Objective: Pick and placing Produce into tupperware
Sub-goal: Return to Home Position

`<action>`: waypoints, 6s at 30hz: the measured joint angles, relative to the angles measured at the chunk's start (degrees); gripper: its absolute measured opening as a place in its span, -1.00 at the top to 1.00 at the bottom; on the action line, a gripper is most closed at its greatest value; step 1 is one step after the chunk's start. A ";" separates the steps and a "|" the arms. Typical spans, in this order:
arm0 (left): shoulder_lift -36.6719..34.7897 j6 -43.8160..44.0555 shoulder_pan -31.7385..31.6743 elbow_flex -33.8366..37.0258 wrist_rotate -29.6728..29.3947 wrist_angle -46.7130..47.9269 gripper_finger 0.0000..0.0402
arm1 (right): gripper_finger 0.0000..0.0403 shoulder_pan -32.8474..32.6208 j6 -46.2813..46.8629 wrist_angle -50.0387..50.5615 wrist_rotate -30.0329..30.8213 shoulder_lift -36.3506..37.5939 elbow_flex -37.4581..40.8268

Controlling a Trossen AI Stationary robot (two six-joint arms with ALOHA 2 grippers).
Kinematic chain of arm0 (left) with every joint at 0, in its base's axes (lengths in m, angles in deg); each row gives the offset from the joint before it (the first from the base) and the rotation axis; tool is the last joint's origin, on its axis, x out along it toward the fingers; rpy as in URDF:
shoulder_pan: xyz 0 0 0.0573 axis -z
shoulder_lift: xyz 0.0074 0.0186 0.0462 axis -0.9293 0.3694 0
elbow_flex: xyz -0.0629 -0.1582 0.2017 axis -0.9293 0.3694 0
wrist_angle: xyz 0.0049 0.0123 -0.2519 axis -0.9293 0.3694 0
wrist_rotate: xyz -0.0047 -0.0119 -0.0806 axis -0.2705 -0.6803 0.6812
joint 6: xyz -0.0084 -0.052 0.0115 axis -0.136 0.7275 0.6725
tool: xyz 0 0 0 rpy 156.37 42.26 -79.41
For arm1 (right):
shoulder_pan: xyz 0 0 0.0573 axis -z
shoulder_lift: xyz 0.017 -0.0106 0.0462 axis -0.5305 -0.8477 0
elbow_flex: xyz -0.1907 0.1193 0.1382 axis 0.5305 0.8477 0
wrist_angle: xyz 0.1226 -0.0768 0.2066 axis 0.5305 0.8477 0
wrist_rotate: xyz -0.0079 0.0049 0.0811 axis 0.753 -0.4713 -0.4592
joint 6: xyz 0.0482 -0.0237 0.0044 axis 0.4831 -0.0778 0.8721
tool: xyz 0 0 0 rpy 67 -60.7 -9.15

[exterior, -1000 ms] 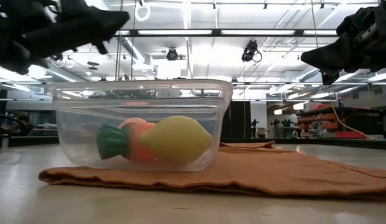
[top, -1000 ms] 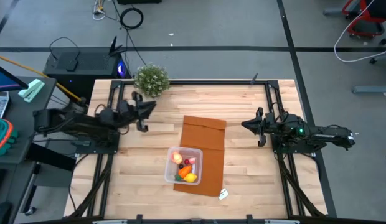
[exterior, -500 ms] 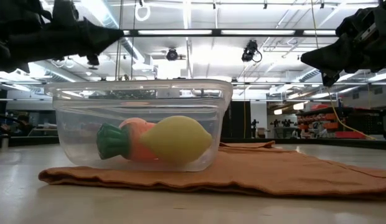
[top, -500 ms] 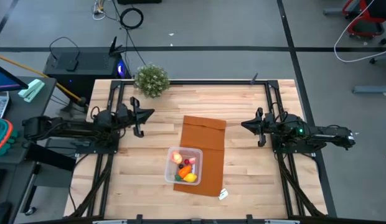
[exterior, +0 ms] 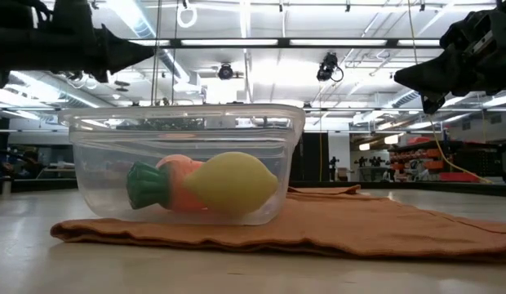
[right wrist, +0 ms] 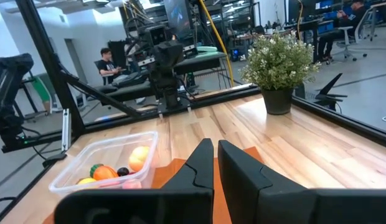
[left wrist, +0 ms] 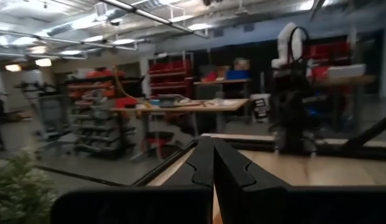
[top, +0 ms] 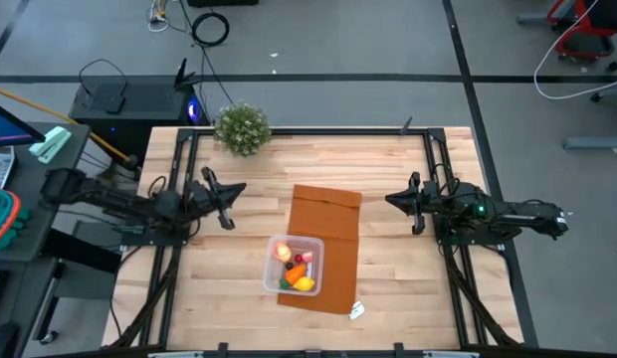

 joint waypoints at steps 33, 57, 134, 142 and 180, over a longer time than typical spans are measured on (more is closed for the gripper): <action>-36.63 -4.40 9.52 -12.50 12.64 35.67 0.96 | 1.00 0.02 -0.54 -0.09 0.33 0.00 0.01; -39.97 3.43 -2.23 -0.02 16.35 37.23 0.97 | 1.00 0.00 0.15 -0.32 1.25 0.00 0.01; -39.95 11.85 -12.19 0.07 33.09 52.43 0.97 | 1.00 -0.04 -6.38 -4.92 -7.87 -6.04 0.00; -39.95 13.55 -12.19 0.08 33.09 52.51 0.94 | 1.00 -0.04 -8.41 -7.78 -12.41 -4.43 0.00; -40.00 15.33 -12.23 0.09 32.70 52.10 0.91 | 1.00 -1.81 -5.92 -2.05 -11.26 0.44 -0.11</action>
